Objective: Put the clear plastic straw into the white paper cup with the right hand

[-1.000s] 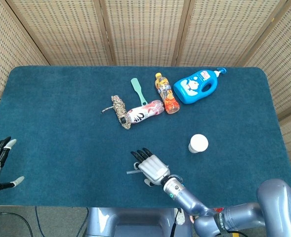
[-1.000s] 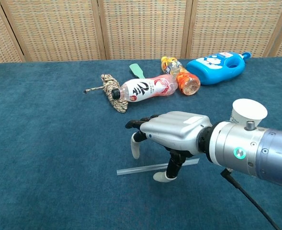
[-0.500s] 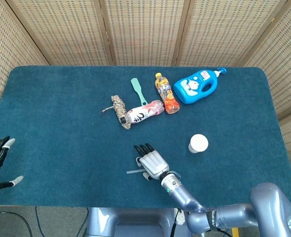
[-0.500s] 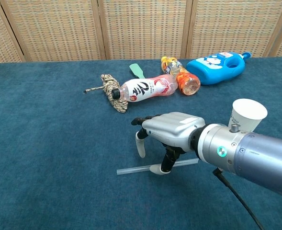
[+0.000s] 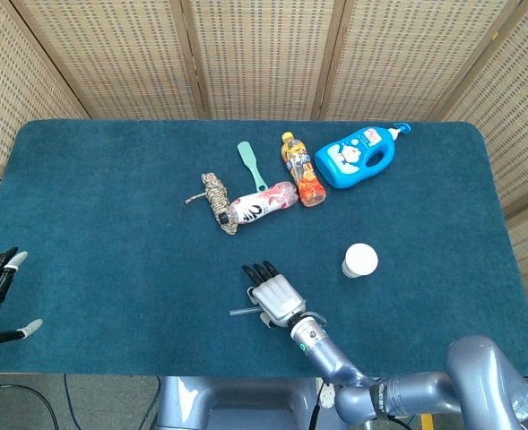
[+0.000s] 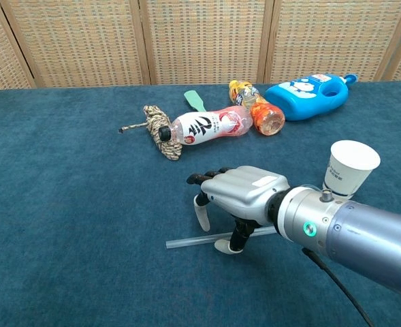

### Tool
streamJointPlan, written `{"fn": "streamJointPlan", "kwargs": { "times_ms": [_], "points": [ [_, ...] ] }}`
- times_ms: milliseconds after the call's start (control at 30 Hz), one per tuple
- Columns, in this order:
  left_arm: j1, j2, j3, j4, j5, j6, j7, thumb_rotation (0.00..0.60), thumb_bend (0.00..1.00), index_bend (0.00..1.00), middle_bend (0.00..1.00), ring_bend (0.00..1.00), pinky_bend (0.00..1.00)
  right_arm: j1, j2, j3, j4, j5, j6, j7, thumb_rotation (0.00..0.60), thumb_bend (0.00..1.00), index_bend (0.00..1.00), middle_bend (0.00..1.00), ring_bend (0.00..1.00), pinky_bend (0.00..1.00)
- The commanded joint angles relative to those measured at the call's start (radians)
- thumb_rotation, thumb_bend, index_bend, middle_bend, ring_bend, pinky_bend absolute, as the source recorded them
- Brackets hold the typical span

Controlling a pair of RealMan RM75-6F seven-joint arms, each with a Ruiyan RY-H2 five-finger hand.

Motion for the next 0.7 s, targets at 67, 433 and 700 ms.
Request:
{"fn": "streamJointPlan", "kwargs": {
  "times_ms": [67, 433, 700],
  "points": [
    [-0.001, 0.000, -0.001, -0.001, -0.002, -0.002, 0.001, 0.600, 0.12, 0.00, 0.00, 0.00, 0.00, -0.005, -0.005, -0.003, 0.015, -0.010, -0.007, -0.002, 0.600, 0.42, 0.48, 0.00, 0.00, 0.00],
    [-0.002, -0.002, -0.001, 0.000, -0.004, -0.003, 0.004, 0.600, 0.12, 0.00, 0.00, 0.00, 0.00, -0.021, -0.023, -0.008, 0.043, -0.055, -0.039, 0.019, 0.600, 0.45, 0.50, 0.00, 0.00, 0.00],
    [0.000, -0.004, -0.001, 0.000, -0.002, 0.001, 0.006, 0.600, 0.12, 0.00, 0.00, 0.00, 0.00, -0.029, -0.041, -0.006, 0.062, -0.047, -0.039, -0.003, 0.600, 0.48, 0.56, 0.00, 0.00, 0.00]
  ]
}}
